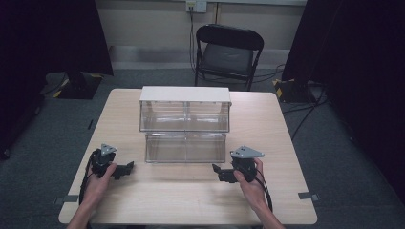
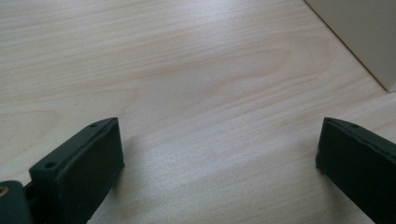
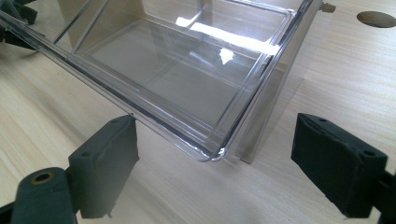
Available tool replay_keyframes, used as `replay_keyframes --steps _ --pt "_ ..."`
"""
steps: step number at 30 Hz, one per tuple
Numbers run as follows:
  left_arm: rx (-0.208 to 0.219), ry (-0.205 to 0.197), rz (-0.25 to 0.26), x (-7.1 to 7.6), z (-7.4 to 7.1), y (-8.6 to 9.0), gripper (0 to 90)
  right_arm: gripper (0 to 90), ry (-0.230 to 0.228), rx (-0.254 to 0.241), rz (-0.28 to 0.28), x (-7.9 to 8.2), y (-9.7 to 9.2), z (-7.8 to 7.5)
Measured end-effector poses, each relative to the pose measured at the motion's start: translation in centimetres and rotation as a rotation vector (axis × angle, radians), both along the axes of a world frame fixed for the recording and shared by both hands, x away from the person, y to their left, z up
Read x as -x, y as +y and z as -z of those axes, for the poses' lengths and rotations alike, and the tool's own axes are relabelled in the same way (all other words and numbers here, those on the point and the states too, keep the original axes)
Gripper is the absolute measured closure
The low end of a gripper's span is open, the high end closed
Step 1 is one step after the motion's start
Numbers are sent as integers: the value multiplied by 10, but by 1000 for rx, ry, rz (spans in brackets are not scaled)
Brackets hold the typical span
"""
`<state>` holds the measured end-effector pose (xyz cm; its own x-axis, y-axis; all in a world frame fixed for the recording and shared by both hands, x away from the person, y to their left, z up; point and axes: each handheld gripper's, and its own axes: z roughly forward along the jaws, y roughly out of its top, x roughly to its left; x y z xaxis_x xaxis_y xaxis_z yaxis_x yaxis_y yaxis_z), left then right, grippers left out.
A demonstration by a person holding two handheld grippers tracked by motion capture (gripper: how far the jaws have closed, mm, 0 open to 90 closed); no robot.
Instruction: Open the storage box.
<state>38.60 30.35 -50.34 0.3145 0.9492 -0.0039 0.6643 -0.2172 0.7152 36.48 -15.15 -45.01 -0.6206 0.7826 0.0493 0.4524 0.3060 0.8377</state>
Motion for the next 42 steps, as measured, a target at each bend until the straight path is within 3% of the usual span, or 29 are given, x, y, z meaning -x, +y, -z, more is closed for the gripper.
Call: replay_keyframes --steps 42 --pt "0 0 0 0 0 0 3 141 -37 -42 -6 4 -3 -13"
